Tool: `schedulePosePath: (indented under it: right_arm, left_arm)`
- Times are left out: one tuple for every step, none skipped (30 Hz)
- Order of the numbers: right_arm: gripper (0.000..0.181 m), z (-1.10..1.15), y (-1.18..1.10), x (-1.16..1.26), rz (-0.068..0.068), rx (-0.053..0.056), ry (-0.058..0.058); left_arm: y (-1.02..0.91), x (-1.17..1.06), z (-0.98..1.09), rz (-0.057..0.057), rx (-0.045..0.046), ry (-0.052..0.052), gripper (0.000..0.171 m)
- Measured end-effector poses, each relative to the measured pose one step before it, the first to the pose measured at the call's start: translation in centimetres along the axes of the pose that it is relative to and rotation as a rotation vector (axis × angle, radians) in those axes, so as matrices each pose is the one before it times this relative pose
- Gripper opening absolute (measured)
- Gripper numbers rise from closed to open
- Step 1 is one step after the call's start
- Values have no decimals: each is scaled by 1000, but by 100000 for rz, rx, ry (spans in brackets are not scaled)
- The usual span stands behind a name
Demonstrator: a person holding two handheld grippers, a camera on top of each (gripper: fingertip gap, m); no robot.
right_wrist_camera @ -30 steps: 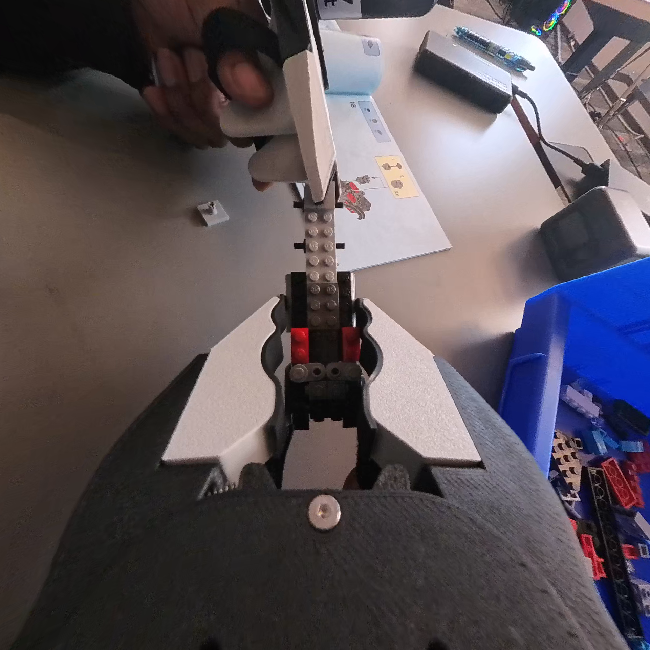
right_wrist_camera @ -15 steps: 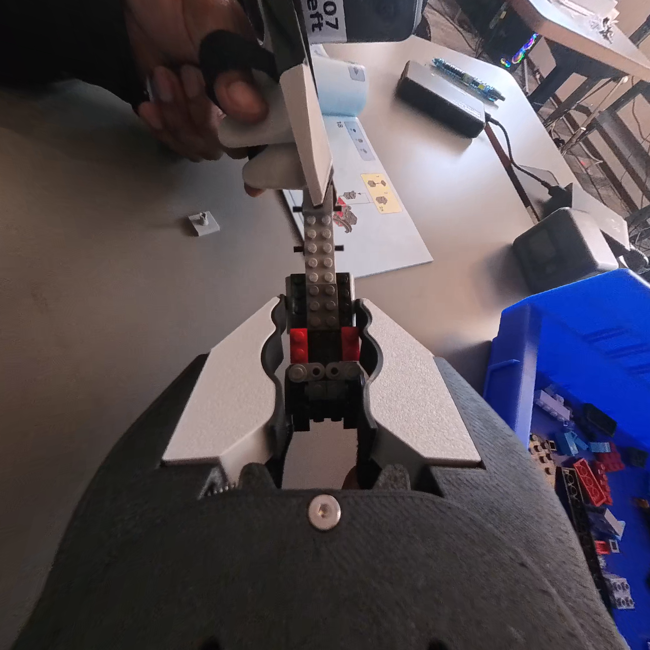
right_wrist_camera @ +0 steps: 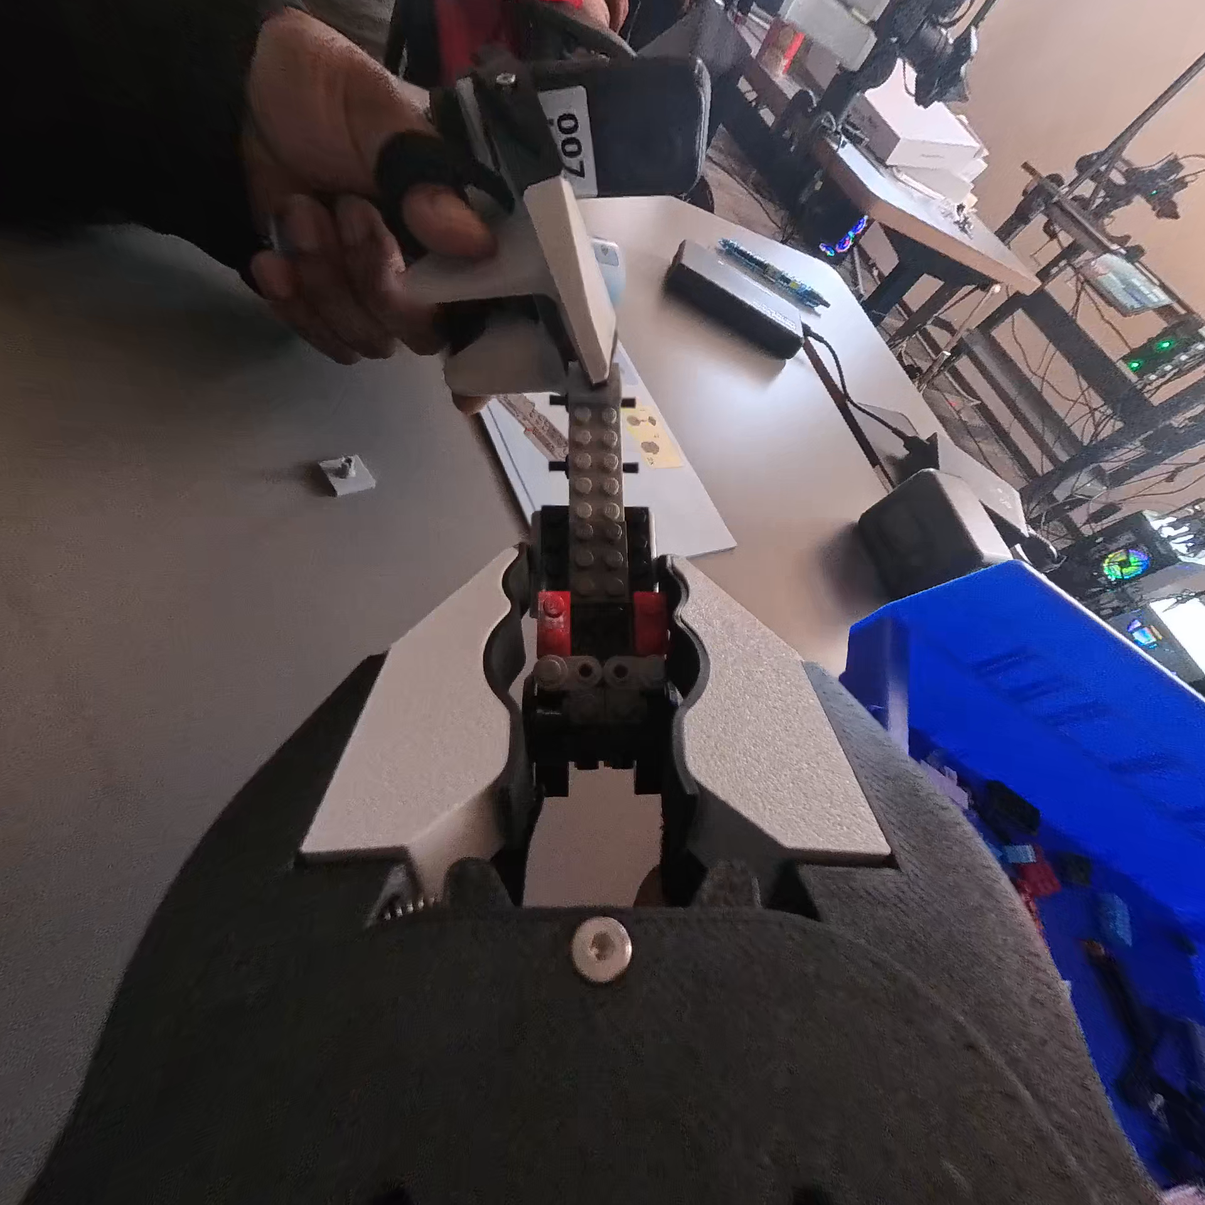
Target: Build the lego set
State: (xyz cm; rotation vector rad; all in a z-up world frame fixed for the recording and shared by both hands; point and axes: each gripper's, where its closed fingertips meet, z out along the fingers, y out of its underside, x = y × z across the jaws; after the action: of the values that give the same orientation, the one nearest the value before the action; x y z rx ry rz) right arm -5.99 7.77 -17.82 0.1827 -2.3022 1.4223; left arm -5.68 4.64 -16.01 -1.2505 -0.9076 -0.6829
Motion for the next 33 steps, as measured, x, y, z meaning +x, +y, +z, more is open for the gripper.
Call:
schedulePosePath:
  right_arm:
    - [40,-24,-102,50,122,519,366]
    - [40,-11,-73,38,91,420,264]
    - [40,-7,-43,25,120,255,164]
    - [40,-4,-28,25,-17,238,221]
    - [40,-19,-43,46,-210,367,384]
    - [40,-15,-56,78,-151,424,542]
    - [40,-16,-27,89,75,287,544]
    - [40,-12,-9,76,237,134,318]
    - [40,2,17,43,311,62,124]
    - [40,0,-3,62,257,208,290]
    - [40,-2,-7,46,187,217,202]
    - [40,9,-21,12,166,207,94]
    - [40,3,-21,14,126,91,134]
    - [40,13,45,22,64,-165,67]
    - [40,31,86,-14,177,-352,-178]
    - [40,49,110,-49,308,-484,-443]
    - [40,52,113,-52,187,-527,-360]
    - [40,41,60,-55,-93,-293,-245]
    - [40,44,22,-96,-60,-122,-423]
    - [40,26,-3,-106,77,-96,-524]
    - [40,40,12,-101,75,-203,-441]
    - [40,45,42,-74,29,-276,-279]
    - [40,52,45,-64,51,-239,-171]
    - [40,67,63,-57,345,-318,-222]
    - [40,88,71,-35,847,-337,-221]
    - [40,97,79,-40,1493,-382,-449]
    - [40,104,84,-65,1994,-402,-733]
    - [40,110,66,-68,2001,-301,-765]
    - [40,112,90,-83,1790,-352,-780]
    - [40,113,126,-78,1774,-570,-868]
    - [40,104,126,-84,1900,-563,-873]
    - [40,87,93,-74,2021,-359,-965]
    - [40,86,81,-108,2099,-260,-1263]
  left_arm:
    - [-88,108,-27,-54,436,580,22]
    - [-63,110,-24,-90,362,593,22]
    - [-53,87,-10,69,256,383,22]
    - [-21,53,-3,95,87,210,22]
    - [-67,79,-15,-50,313,360,23]
    - [-142,130,-50,-106,828,730,23]
    - [-202,169,-64,-42,1212,945,24]
    - [-223,155,-77,-48,1254,869,25]
    - [-164,114,-64,14,827,474,26]
    - [-51,40,-30,142,220,-27,26]
    - [8,25,19,444,-3,-269,25]
    - [63,23,67,617,-302,-261,24]
    - [20,27,59,623,76,-142,23]
    - [-34,-46,0,214,369,-493,22]
    - [34,-103,-4,47,-156,-594,22]
    - [78,-140,-27,-127,-514,-747,22]
    - [82,-168,-19,-256,-548,-920,22]
    - [41,-111,-22,-9,-343,-604,23]
    - [51,-75,14,-37,-411,-491,24]
    - [66,-73,23,-73,-370,-418,24]
    - [46,-66,35,-89,-169,-410,25]
    - [57,-93,31,-32,-218,-510,26]
    - [93,-87,35,-160,-440,-546,26]
    - [51,-131,14,-303,-221,-659,26]
    - [-25,-112,2,-166,386,-598,26]
    - [-44,-121,-1,-298,419,-591,25]
    - [-22,-114,-6,-594,366,-499,24]
    - [-24,-136,-1,-884,417,-579,24]
    - [-27,-171,-27,-1033,480,-692,24]
    - [5,-216,-19,-1091,280,-892,24]
    - [-12,-204,-10,-975,390,-744,24]
    - [-29,-160,-14,-920,478,-548,24]
    - [-22,-130,-7,-870,465,-404,24]
